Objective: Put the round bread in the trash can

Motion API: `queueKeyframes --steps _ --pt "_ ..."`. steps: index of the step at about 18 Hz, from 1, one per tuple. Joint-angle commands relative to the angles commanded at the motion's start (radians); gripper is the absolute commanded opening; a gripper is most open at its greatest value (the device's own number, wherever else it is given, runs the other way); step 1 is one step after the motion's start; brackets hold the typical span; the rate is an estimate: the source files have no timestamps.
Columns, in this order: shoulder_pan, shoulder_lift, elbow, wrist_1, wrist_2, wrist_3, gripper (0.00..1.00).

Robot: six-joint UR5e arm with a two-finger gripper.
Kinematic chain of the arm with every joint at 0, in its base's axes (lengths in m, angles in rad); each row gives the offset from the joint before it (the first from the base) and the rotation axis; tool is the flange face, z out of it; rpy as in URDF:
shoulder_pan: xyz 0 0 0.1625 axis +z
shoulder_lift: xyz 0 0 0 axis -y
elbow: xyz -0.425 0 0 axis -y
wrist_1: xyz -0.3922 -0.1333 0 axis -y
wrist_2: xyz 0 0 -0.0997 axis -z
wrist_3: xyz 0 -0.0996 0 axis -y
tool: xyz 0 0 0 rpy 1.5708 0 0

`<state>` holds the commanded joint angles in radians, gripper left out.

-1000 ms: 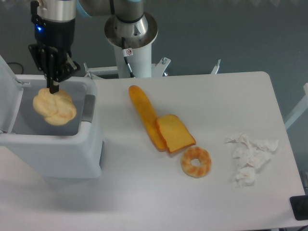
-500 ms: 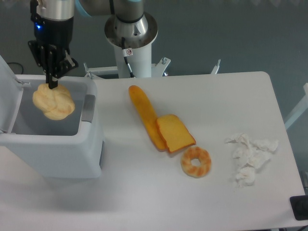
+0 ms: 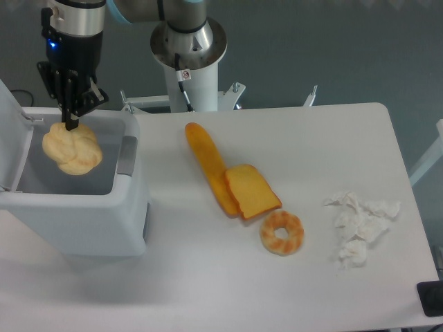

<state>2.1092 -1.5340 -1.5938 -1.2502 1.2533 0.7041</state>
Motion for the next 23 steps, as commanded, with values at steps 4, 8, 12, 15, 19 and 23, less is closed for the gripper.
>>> queueKeyframes --steps 4,8,12,15,19,23 --pt "0.0 0.002 0.003 0.009 0.0 0.002 0.81" --pt "0.002 0.009 0.005 0.009 -0.002 0.002 0.91" --pt "0.023 0.011 0.018 0.011 0.005 0.002 1.0" --pt "0.09 0.014 0.021 0.029 0.021 0.067 1.0" --pt "0.162 0.017 0.009 0.026 0.043 0.135 1.0" --pt "0.27 0.012 0.005 0.026 0.044 0.137 1.0"
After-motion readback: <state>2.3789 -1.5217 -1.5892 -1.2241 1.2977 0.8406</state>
